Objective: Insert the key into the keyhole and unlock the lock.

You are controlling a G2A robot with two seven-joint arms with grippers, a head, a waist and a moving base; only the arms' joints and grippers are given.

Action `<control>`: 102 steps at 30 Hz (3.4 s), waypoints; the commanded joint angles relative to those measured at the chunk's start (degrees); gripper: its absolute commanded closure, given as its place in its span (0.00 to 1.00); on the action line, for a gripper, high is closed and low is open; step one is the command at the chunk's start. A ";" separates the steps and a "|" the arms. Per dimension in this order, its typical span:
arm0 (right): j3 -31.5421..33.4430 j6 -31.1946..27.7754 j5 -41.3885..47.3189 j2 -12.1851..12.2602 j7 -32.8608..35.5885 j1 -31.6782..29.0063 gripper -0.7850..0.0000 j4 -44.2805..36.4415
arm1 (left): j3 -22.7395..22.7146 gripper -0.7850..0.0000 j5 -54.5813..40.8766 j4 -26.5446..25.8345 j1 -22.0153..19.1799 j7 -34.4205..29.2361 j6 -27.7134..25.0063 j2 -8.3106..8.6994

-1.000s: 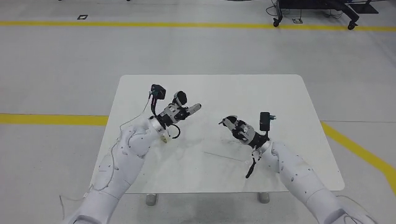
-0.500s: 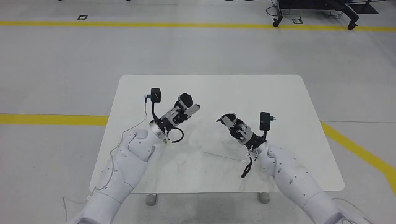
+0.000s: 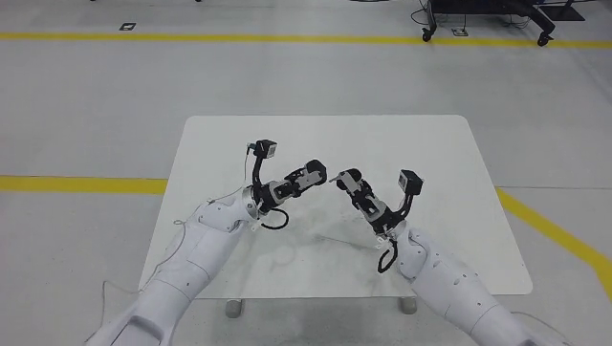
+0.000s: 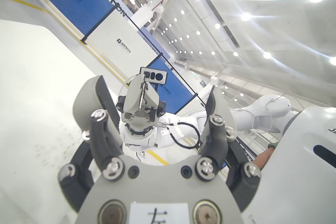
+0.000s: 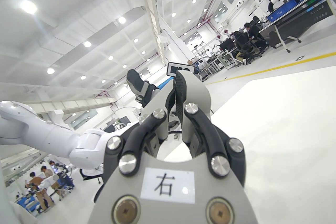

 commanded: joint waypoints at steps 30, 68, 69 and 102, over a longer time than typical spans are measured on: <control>1.18 0.00 10.06 0.79 12.12 -0.37 1.00 0.76 | 3.49 1.00 9.12 3.60 -2.32 4.51 -0.89 -1.17; 9.64 0.00 14.46 6.01 40.60 -4.14 0.15 -2.66 | 1.11 1.00 17.37 -3.03 0.00 0.37 7.52 1.36; 10.14 0.06 15.25 6.29 41.73 -4.54 0.27 -3.29 | 1.17 1.00 17.34 -3.45 0.17 -0.18 7.72 1.46; 11.65 4.69 26.95 7.29 57.46 -6.01 1.00 -5.98 | 3.39 1.00 18.02 -4.63 -0.38 -2.86 9.33 2.10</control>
